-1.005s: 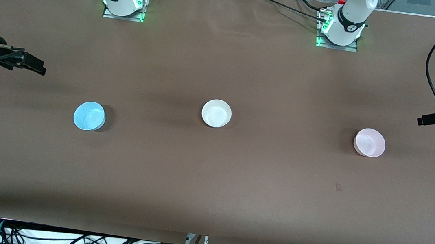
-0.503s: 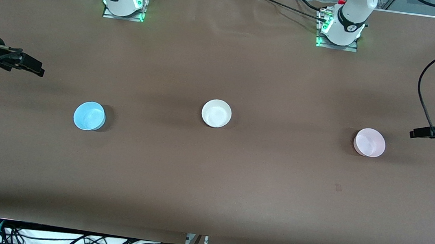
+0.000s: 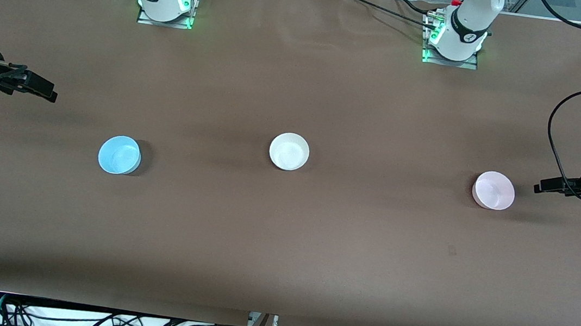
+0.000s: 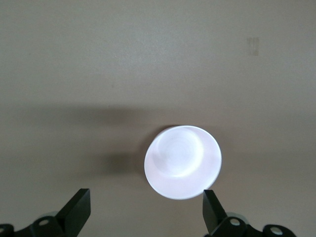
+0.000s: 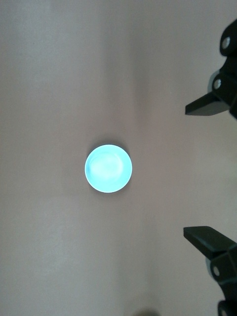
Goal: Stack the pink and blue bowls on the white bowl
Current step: 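Move the left gripper down over the pink bowl rim, then close the left gripper on the pink bowl rim and lift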
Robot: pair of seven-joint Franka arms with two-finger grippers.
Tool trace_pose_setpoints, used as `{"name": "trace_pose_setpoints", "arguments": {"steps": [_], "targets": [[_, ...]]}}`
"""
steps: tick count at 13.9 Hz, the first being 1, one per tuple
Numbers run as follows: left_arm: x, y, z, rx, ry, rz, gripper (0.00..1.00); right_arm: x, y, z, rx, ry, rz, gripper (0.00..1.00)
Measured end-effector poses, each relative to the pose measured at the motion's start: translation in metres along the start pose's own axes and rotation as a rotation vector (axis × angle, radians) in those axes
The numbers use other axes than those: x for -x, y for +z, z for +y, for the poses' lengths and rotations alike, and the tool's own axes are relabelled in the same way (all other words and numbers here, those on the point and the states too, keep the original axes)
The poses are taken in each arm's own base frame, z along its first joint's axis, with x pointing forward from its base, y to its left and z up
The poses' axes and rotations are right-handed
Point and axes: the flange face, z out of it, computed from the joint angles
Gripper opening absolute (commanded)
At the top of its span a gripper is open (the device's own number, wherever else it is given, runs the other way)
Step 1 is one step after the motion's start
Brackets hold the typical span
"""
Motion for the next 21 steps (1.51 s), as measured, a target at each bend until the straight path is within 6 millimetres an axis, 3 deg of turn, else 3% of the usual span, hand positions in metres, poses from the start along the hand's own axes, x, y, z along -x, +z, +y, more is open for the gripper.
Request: {"name": "trace_pose_setpoints", "arguments": {"steps": [3,9,13,18,21], "targets": [[0.001,0.03,-0.014,0.03,-0.022,0.013,1.0,0.0,0.001,0.001,0.0,0.002,-0.001,0.99],[0.006,0.087,-0.024,0.083,-0.024,0.071,1.0,-0.001,0.002,0.001,-0.001,0.001,-0.003,0.99],[0.011,0.106,-0.027,0.079,-0.025,0.069,0.97,-0.001,0.003,0.001,-0.001,0.001,-0.005,0.99],[0.017,0.117,-0.025,0.092,-0.037,0.058,0.83,-0.003,0.006,0.0,-0.004,0.001,-0.009,0.99],[0.018,0.122,-0.025,0.094,-0.039,0.051,0.58,-0.004,0.007,0.0,-0.004,0.001,-0.009,0.99]]}}
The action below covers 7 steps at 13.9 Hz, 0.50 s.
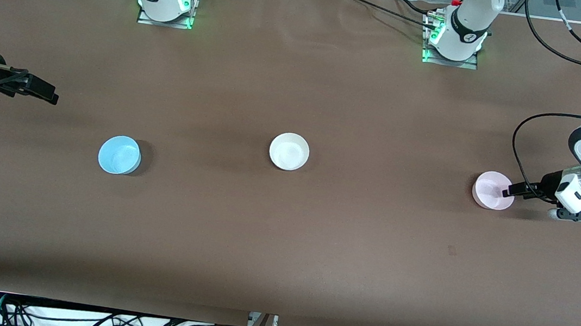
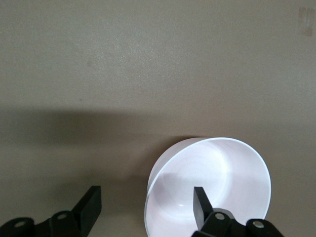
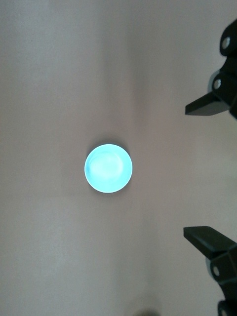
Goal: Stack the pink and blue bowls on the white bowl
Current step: 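Close the left gripper on the pink bowl rim and lift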
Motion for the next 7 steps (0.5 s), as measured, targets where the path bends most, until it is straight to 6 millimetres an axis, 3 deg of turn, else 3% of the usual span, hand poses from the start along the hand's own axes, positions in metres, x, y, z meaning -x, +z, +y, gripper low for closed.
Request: {"name": "trace_pose_setpoints", "arguments": {"steps": [7], "targets": [[-0.0002,0.0022,0.0014,0.001,0.002,-0.003,0.16,-0.0011,-0.0012,-0.0001,-0.001,0.0,0.004,0.99]]}}
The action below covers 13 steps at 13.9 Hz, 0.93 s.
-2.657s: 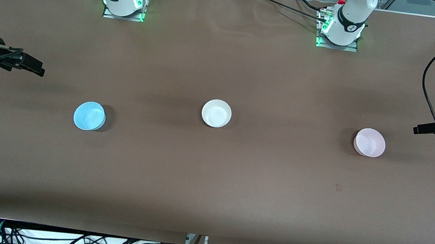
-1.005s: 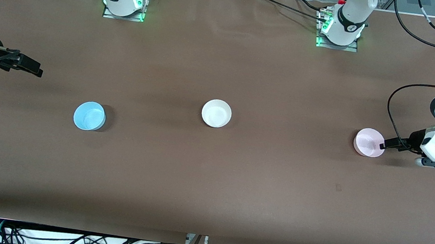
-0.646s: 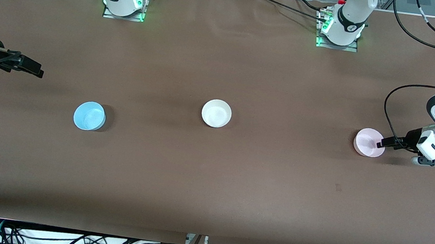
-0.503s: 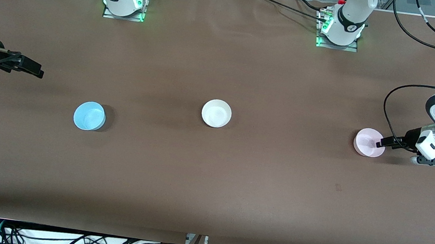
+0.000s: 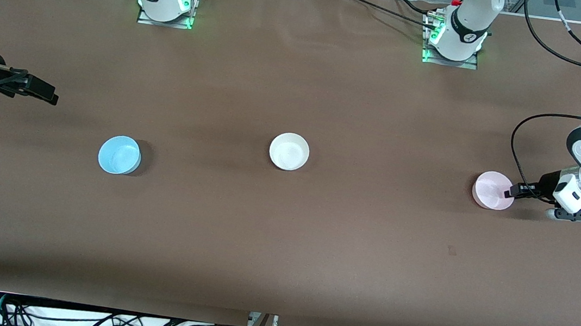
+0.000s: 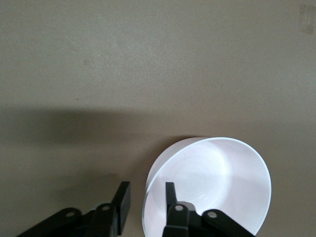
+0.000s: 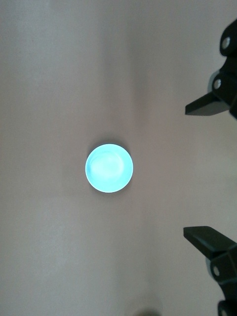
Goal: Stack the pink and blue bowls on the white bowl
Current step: 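Close the left gripper on the pink bowl rim and lift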
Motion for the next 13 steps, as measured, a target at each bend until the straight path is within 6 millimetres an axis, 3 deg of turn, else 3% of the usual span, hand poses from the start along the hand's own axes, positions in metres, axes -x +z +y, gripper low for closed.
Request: {"name": "trace_pose_setpoints", "arguments": {"steps": [4,9,11,13], "targets": [[0.0,0.0,0.001,0.0,0.002,-0.001,0.0,-0.004,-0.002,-0.003,-0.003,-0.005,0.008,0.99],[-0.004,-0.003,0.006,0.001,0.011,0.007,0.0,-0.006,-0.002,-0.005,-0.004,-0.008,0.008,0.99],[-0.011,-0.012,0.018,0.012,0.02,0.012,0.0,-0.006,-0.001,-0.005,-0.004,-0.008,0.008,0.99],[-0.021,-0.024,0.047,0.034,0.015,0.009,0.0,-0.006,-0.001,-0.005,-0.004,-0.008,0.007,0.99]]}}
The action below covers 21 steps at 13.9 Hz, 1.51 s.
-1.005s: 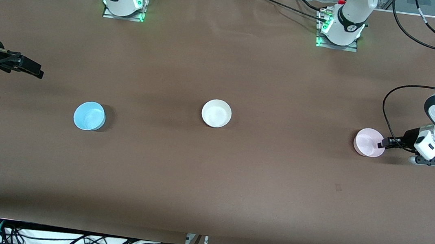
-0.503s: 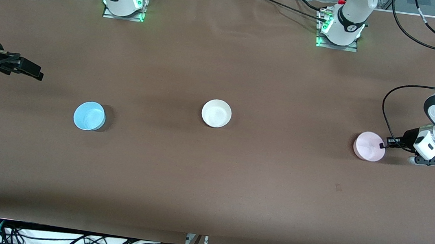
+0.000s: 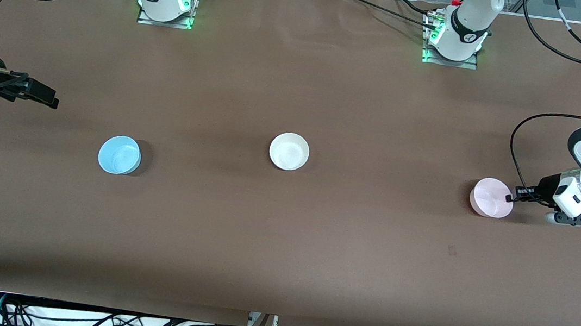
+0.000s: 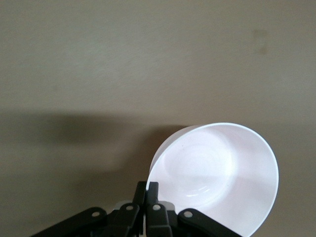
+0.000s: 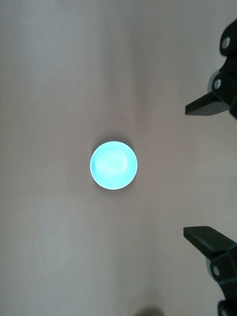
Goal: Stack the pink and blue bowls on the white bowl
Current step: 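Close the left gripper on the pink bowl rim and lift, then carry the pink bowl with the left gripper onto the white bowl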
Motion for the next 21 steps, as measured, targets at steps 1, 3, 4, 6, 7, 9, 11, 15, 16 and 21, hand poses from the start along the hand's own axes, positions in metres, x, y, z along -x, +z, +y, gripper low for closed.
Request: {"name": "trace_pose_setpoints", "arguments": {"steps": [1,3,4,6,7,9,11,15,16,21], "targets": [[-0.005,-0.004,0.021,0.013,-0.008,-0.002,0.0,0.0,0.0,0.0,0.0,0.0,0.0,0.99],[-0.012,-0.008,0.074,0.03,-0.027,-0.002,0.0,0.0,0.0,0.0,0.0,0.0,0.0,0.99],[-0.014,-0.008,0.101,0.036,-0.035,-0.004,0.0,0.0,0.0,0.0,0.0,0.0,0.0,0.99],[-0.015,-0.004,0.16,0.054,-0.044,-0.013,0.0,0.0,0.0,0.0,-0.001,0.0,0.0,0.99],[-0.014,-0.001,0.19,0.066,-0.053,-0.021,0.0,0.0,0.0,0.0,-0.001,0.0,0.0,0.99],[-0.009,0.006,0.248,0.08,-0.082,-0.036,0.0,0.0,0.0,0.0,-0.001,0.0,0.0,0.99],[-0.002,0.01,0.303,0.084,-0.123,-0.047,0.0,0.0,0.0,0.0,-0.001,0.0,0.0,0.99],[0.019,0.03,0.404,0.093,-0.171,-0.059,0.0,0.0,0.001,0.0,-0.001,0.0,-0.001,0.99],[0.026,0.039,0.427,0.096,-0.176,-0.058,0.0,-0.001,0.001,0.0,-0.001,0.0,-0.001,0.99],[0.063,0.09,0.503,0.095,-0.148,-0.089,0.0,-0.001,0.001,0.0,-0.002,0.0,-0.001,0.99]]}}
